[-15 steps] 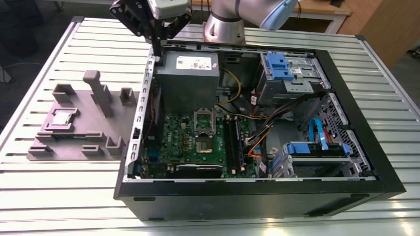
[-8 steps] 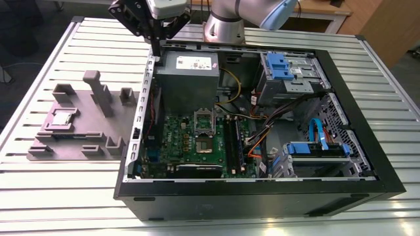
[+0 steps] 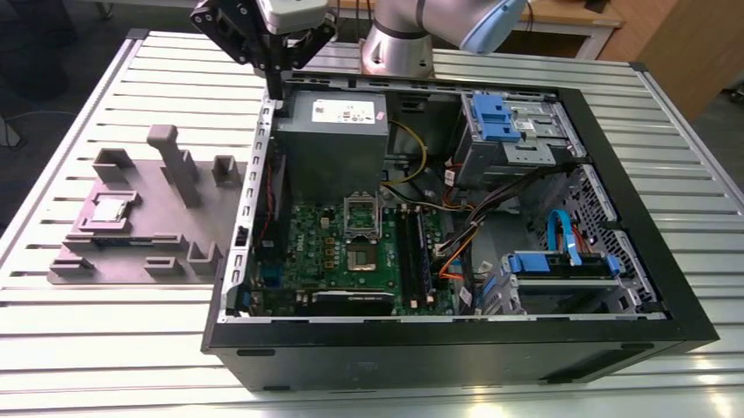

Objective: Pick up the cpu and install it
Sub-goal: 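Reach for the cpu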

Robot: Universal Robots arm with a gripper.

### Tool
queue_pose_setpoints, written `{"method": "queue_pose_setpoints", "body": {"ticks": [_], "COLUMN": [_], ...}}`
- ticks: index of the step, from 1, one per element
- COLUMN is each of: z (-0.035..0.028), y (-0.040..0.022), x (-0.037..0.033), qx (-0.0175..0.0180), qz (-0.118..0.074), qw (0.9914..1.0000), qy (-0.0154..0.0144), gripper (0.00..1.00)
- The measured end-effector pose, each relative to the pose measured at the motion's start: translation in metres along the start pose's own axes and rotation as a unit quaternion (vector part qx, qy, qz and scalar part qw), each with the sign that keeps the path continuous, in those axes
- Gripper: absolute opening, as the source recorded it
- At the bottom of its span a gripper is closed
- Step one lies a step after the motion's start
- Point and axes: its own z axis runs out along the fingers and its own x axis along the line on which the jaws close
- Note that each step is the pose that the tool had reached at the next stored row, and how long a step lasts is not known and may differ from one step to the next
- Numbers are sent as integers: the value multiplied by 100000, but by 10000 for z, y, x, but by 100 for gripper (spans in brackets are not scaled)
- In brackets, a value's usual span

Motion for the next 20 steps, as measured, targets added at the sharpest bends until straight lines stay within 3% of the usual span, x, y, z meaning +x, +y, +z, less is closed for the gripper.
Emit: {"method": "queue_pose_setpoints", "body": {"ticks": [20], "z": [-1], "y": [-8], "x": [109], "qx": [0], "qz": [3], "qw": [100000], "qy": [-2], "gripper": [11]}}
